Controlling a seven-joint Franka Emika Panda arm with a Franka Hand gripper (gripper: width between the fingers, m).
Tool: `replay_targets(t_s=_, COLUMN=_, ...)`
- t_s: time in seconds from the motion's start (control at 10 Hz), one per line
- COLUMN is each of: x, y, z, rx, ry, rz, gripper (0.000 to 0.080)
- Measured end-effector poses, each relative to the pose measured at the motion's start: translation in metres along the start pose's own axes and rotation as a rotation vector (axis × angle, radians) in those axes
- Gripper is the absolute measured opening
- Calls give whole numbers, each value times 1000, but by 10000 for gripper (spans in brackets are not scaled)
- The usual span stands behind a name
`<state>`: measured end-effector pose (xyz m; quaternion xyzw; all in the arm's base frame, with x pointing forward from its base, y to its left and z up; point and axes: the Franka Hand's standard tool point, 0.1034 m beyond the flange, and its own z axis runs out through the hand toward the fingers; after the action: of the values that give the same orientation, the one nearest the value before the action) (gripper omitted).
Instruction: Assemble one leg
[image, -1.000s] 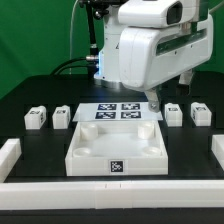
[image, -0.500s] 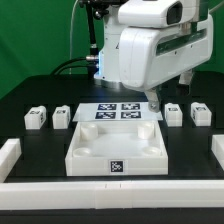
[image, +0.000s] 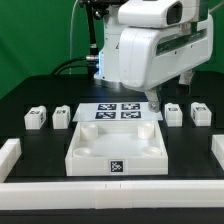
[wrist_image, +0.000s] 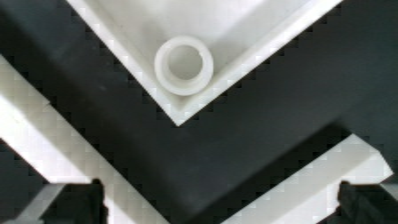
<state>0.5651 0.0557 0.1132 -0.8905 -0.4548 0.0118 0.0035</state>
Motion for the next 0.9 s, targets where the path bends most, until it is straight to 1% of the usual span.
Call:
replay_targets(t_s=0.1, x=-11, y=-8, z=3, rx=1, ry=-3, rz=-60, gripper=650)
replay_targets(t_s=0.2, x=-31, y=-22, z=5, rx=9, ry=-12, rz=-178, gripper=650)
replay_targets(t_s=0.3, x=-50, y=-36, z=10, rx=12, ry=-15, rz=-282, gripper=650)
replay_targets(t_s=0.4, x=-70, y=-46, z=21, rx=0, ry=-3, rz=-426, gripper=650)
replay_targets(t_s=0.5, x=-96, y=-56, z=39, rx=7, ry=1, rz=-554, gripper=650)
replay_targets(t_s=0.6, x=-114, y=-60, z=55, rx=25, ry=2, rz=-628, gripper=650)
replay_targets(t_s=0.7, x=-121, y=-61, z=70, rx=16, ry=15, rz=-612, gripper=650)
replay_targets(t_s=0.8, x=-127, y=-64, z=84, rx=18, ry=22, rz=-599, gripper=650)
replay_targets(t_s=0.9, x=-131, y=-64, z=94, rx=25, ry=25, rz=-591, gripper=650)
